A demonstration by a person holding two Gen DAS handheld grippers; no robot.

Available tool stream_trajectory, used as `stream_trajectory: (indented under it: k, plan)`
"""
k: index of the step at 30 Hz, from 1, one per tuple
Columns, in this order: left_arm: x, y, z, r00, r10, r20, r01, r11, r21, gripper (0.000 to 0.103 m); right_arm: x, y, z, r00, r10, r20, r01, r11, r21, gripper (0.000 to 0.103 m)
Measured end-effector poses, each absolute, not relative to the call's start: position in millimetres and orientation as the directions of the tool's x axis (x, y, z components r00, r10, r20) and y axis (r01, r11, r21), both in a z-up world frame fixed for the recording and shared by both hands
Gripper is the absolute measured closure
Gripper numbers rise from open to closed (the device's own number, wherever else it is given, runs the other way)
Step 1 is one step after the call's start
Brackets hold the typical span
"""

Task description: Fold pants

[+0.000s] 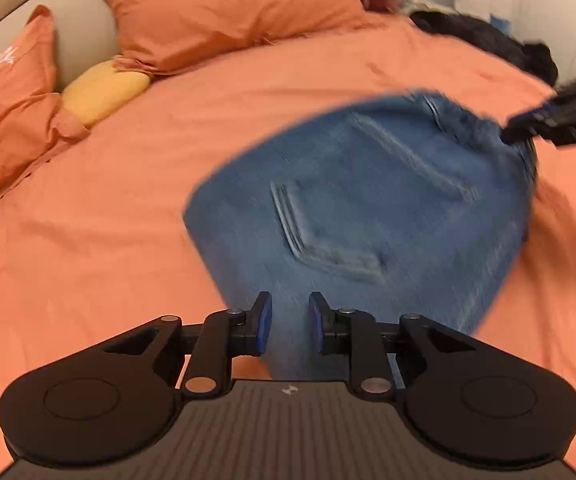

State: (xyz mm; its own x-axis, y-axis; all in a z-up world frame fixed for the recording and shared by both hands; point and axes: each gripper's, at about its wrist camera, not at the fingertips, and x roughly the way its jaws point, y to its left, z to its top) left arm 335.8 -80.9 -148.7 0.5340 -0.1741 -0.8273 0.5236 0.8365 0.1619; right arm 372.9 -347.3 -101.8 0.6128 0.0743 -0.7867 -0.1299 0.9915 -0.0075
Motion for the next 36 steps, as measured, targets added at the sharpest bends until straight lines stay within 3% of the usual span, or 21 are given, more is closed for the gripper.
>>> stream_trajectory:
  k: [6,10,11,14,18,23,26,30,34,36]
  plan:
    - [337,-69,-184,0.454,-0.149,-0.878,0.475,0.875,0.097,0.078,362,-357,-148,0.564,0.088,-0.821,-0.057,0.996,0.067,0.092]
    - [336,-66,-172,0.463,-0.133,-0.877,0.436,0.895,0.095,0.078,361,-350,-146,0.584,0.053,-0.810,-0.054,0.998,0.027,0.092]
    - [330,-63,-167,0.474,-0.127,-0.871,0.424,0.900,0.099,0.076,359,-348,-144,0.596,0.044,-0.802,-0.060,0.998,0.010,0.092]
    - [310,-53,-154,0.507,-0.141,-0.850,0.412,0.906,0.095,0.057,346,-335,-131,0.660,0.010,-0.751,-0.100,0.992,-0.075,0.089]
    - [269,-50,-150,0.557,-0.165,-0.814,0.442,0.889,0.122,0.033,329,-316,-121,0.698,0.092,-0.710,-0.167,0.985,-0.036,0.082]
    - [245,-71,-175,0.591,-0.098,-0.801,0.449,0.865,0.225,0.030,329,-296,-138,0.686,0.075,-0.724,-0.182,0.981,-0.071,0.077]
    - [245,-73,-195,0.623,-0.064,-0.779,0.401,0.882,0.248,0.037,331,-305,-137,0.678,0.099,-0.728,-0.153,0.988,-0.008,0.076]
    - [260,-60,-200,0.586,-0.107,-0.803,0.357,0.924,0.137,0.068,332,-306,-136,0.668,0.111,-0.736,-0.178,0.984,-0.013,0.076]
    - [247,-81,-183,0.687,-0.004,-0.727,0.426,0.812,0.399,0.081,332,-309,-136,0.663,0.119,-0.739,-0.195,0.981,-0.016,0.075]
    - [244,-85,-178,0.688,0.012,-0.726,0.446,0.782,0.435,0.083,333,-311,-138,0.657,0.119,-0.745,-0.201,0.979,-0.021,0.075]
